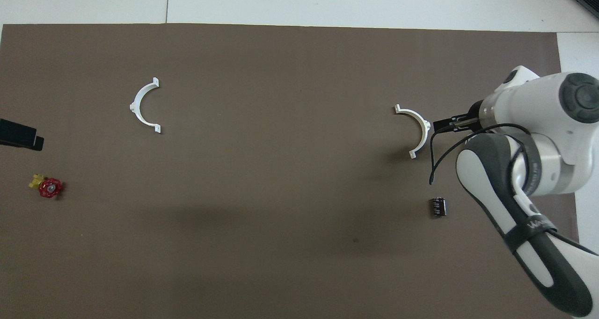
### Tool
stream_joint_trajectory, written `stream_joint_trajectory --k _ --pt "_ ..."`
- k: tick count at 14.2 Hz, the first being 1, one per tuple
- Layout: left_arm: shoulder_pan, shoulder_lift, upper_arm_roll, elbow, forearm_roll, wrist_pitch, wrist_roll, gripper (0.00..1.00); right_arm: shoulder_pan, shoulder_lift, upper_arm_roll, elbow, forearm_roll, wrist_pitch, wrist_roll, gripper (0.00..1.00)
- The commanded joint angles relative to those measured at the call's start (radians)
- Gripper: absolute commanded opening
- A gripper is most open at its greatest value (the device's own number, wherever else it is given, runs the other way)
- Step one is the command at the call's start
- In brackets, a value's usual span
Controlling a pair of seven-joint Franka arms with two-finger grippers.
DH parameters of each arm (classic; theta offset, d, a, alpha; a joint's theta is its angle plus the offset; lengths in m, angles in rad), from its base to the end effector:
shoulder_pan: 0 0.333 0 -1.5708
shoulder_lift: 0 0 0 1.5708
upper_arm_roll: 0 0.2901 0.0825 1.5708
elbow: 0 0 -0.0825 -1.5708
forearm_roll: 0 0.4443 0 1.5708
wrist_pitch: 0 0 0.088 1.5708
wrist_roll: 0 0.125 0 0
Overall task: Assemble drain pipe with both arms
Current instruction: 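Grasp the white half-ring clamp with the right gripper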
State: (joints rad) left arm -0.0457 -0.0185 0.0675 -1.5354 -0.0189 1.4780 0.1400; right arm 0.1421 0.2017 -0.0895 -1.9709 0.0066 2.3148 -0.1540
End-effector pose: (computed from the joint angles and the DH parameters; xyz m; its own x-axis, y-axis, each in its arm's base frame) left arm 0.5993 0.0109 0.6026 0.9922 -0.1197 -0.0357 -0.1188 -0.9926 0.0253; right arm 0.6558 0.0355 0.3064 0.9690 0.2045 0.1389 0.2017 -0.9789 0.0342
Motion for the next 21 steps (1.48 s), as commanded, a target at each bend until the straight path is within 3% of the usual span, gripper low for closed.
stream_joint_trajectory --k 1,7,9,10,11,12,16,21 --pt "0.006 -0.014 -0.005 -0.011 0.0 -0.01 -0.01 1.0 0.008 0.089 0.002 0.009 0.022 0.099 -0.109 0.98" --pt "0.007 -0.014 -0.005 -0.011 0.0 -0.01 -0.01 1.0 0.008 0.189 0.002 -0.008 0.101 0.239 -0.274 0.78" --pt "0.006 -0.014 -0.005 -0.011 0.0 -0.01 -0.01 1.0 0.011 0.193 0.002 -0.011 0.101 0.244 -0.282 0.63" --pt "0.007 -0.014 -0.005 -0.011 0.0 -0.01 -0.01 1.0 0.011 0.196 0.002 -0.011 0.101 0.244 -0.285 0.53" --pt "0.007 -0.014 -0.005 -0.011 0.0 -0.01 -0.01 1.0 0.007 0.196 0.002 -0.011 0.101 0.242 -0.304 0.1" --pt "0.007 -0.014 -0.005 -0.011 0.0 -0.01 -0.01 1.0 0.004 0.196 0.002 -0.009 0.101 0.242 -0.314 0.0" --pt "0.007 -0.014 -0.006 -0.011 0.0 -0.01 -0.01 1.0 0.013 0.18 0.002 0.009 0.102 0.204 -0.271 0.0" --pt "0.006 -0.014 -0.005 -0.011 0.0 -0.01 -0.01 1.0 0.095 0.073 0.022 0.079 0.101 -0.019 -0.032 0.0"
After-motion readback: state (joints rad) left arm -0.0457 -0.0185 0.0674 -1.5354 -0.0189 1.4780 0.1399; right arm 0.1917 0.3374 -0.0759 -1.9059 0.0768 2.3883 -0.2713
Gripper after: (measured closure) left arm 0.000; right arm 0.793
